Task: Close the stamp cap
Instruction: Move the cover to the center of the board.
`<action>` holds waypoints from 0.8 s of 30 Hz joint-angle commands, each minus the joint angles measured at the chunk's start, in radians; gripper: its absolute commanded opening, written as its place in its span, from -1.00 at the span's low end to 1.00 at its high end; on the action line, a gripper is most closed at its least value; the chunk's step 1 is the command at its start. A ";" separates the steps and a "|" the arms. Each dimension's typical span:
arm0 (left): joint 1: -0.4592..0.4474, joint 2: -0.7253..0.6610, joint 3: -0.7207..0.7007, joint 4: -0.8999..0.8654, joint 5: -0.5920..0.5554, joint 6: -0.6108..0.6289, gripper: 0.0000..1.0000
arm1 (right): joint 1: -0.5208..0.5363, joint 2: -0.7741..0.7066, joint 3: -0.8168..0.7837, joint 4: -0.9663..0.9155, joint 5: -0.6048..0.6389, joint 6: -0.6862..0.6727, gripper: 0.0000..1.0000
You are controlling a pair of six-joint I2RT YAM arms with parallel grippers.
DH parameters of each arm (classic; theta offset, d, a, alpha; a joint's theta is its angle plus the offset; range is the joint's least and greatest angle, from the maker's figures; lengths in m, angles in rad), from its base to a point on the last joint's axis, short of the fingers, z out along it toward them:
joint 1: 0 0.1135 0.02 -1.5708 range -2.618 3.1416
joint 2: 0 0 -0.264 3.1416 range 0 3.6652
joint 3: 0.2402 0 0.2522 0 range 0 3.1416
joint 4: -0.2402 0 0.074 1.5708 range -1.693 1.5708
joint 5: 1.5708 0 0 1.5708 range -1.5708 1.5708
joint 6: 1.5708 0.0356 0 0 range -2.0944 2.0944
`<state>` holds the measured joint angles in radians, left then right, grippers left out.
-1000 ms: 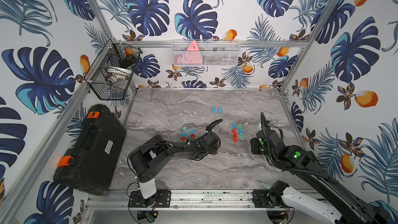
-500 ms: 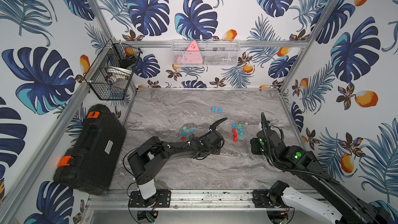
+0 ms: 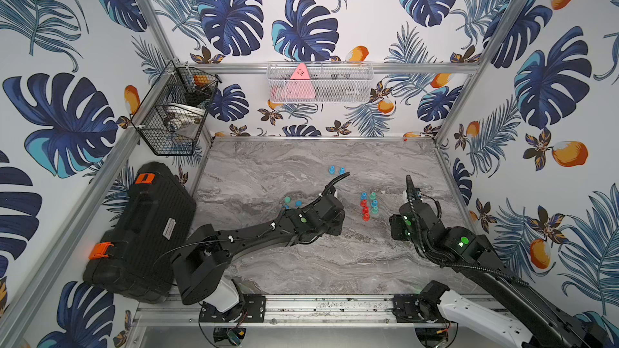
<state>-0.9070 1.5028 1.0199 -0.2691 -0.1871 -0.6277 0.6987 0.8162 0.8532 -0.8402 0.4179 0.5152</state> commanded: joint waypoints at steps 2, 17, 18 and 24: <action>0.000 -0.107 -0.016 -0.121 -0.037 0.050 0.21 | 0.002 -0.003 0.001 -0.008 0.020 0.015 -0.05; 0.000 -0.601 -0.082 -0.533 -0.222 0.114 0.26 | 0.004 0.033 0.004 -0.007 0.014 0.020 0.00; 0.000 -0.626 -0.085 -0.557 -0.237 0.114 0.27 | 0.004 0.037 0.004 -0.008 0.014 0.020 0.01; 0.000 -0.793 -0.127 -0.678 -0.313 0.098 0.29 | 0.002 0.063 0.012 -0.016 0.021 0.026 0.04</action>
<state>-0.9073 0.7494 0.9085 -0.8448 -0.4301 -0.5251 0.7002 0.8703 0.8555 -0.8425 0.4274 0.5171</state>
